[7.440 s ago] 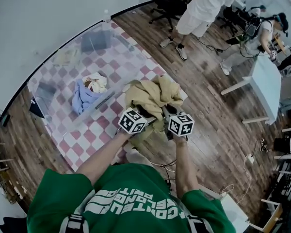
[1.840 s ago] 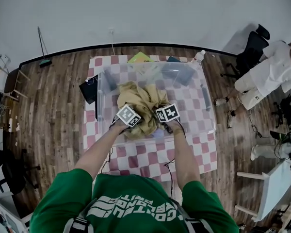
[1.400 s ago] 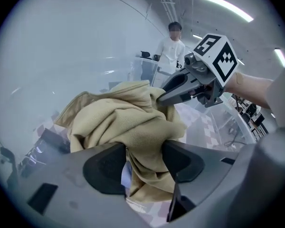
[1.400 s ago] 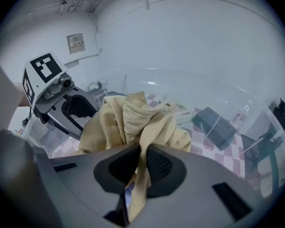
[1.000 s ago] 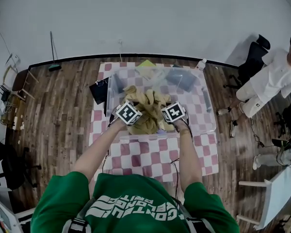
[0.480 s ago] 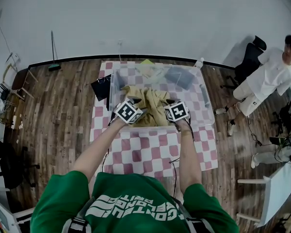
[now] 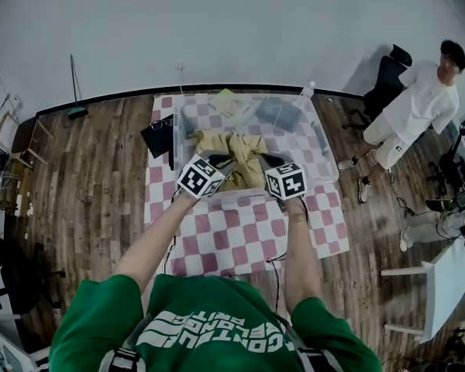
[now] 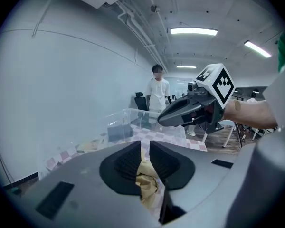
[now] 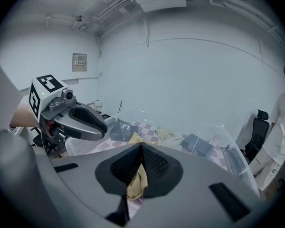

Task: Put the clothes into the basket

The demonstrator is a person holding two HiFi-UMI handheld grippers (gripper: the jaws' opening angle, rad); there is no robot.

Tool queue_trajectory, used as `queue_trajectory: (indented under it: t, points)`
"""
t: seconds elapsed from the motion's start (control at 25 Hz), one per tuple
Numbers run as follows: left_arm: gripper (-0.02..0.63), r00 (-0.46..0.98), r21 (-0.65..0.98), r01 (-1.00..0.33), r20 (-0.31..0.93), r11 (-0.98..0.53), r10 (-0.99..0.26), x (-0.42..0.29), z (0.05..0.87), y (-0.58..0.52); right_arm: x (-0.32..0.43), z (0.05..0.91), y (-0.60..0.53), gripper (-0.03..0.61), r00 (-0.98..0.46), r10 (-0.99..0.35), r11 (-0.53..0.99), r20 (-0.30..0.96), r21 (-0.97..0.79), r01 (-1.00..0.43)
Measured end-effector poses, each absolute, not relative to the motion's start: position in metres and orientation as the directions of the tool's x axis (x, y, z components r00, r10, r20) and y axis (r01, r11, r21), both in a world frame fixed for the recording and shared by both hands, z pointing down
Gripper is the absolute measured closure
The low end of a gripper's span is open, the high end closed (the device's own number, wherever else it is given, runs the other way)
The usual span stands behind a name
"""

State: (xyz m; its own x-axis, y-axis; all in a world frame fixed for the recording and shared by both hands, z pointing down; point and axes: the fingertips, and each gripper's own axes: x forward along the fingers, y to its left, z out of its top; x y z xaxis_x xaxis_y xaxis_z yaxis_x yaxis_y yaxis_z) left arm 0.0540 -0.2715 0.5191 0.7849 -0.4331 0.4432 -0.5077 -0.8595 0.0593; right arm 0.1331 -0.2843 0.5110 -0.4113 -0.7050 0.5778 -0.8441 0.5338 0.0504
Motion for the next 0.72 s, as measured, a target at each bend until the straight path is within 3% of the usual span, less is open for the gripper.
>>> queue_trajectory:
  t: [0.16, 0.48, 0.72]
  points:
    - [0.611, 0.823, 0.076, -0.487, 0.374, -0.87, -0.428, 0.049, 0.503, -0.255, 0.124, 0.492, -0.258, 0.569, -0.442, -0.747, 0.52, 0.497, 0.023, -0.854]
    - [0.611, 0.875, 0.137, -0.45, 0.264, -0.882, -0.405, 0.034, 0.487, -0.216, 0.109, 0.474, -0.202, 0.571, -0.471, -0.802, 0.482, 0.368, -0.069, -0.874]
    - [0.611, 0.889, 0.149, -0.428, 0.244, -0.891, -0.386, 0.024, 0.496, -0.192, 0.106, 0.49, -0.163, 0.571, -0.452, -0.82, 0.453, 0.353, -0.085, -0.888]
